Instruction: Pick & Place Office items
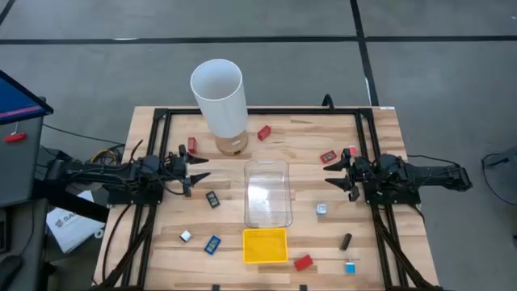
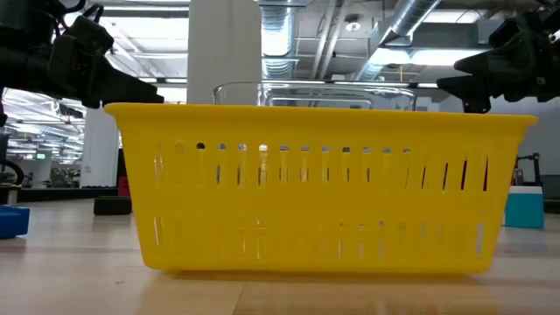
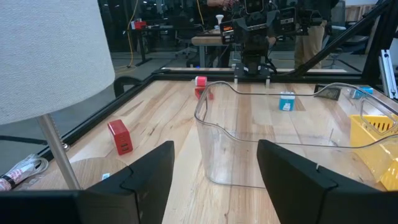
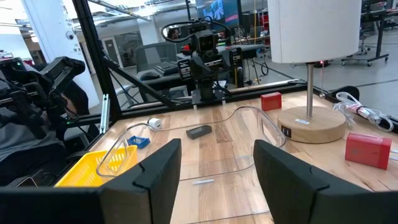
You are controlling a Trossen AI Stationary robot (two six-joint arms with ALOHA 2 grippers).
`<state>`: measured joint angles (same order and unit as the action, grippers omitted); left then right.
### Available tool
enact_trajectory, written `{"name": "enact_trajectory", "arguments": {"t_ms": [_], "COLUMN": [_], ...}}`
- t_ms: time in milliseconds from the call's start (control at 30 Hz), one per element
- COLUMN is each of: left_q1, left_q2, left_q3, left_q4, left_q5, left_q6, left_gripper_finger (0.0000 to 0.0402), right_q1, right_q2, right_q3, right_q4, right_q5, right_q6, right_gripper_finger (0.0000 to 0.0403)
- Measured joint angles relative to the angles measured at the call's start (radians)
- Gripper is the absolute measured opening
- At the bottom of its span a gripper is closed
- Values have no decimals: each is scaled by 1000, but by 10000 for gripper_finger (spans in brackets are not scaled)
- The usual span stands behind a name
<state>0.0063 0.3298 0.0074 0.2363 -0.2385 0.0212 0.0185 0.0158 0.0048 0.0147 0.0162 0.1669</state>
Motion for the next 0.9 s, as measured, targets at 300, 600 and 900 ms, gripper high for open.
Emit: {"name": "enact_trajectory", "arguments": {"t_ms": [300,600,900], "left_q1": [0,0,0], "left_q2": [0,0,0], "left_q3": [0,0,0], "left_q4": [1,138,172], "left_q5": [0,1,1], "left_q6": [0,-7,-100], "left_gripper_finger": [227,227,227], "right_q1": [0,0,-38], "right_q2": [0,0,-3], "right_q3": [0,0,11], "right_q4": [0,0,34], "right_q5": [0,7,172], "right_q6": [0,-12,-183], "right_gripper_finger": [195,195,193]}}
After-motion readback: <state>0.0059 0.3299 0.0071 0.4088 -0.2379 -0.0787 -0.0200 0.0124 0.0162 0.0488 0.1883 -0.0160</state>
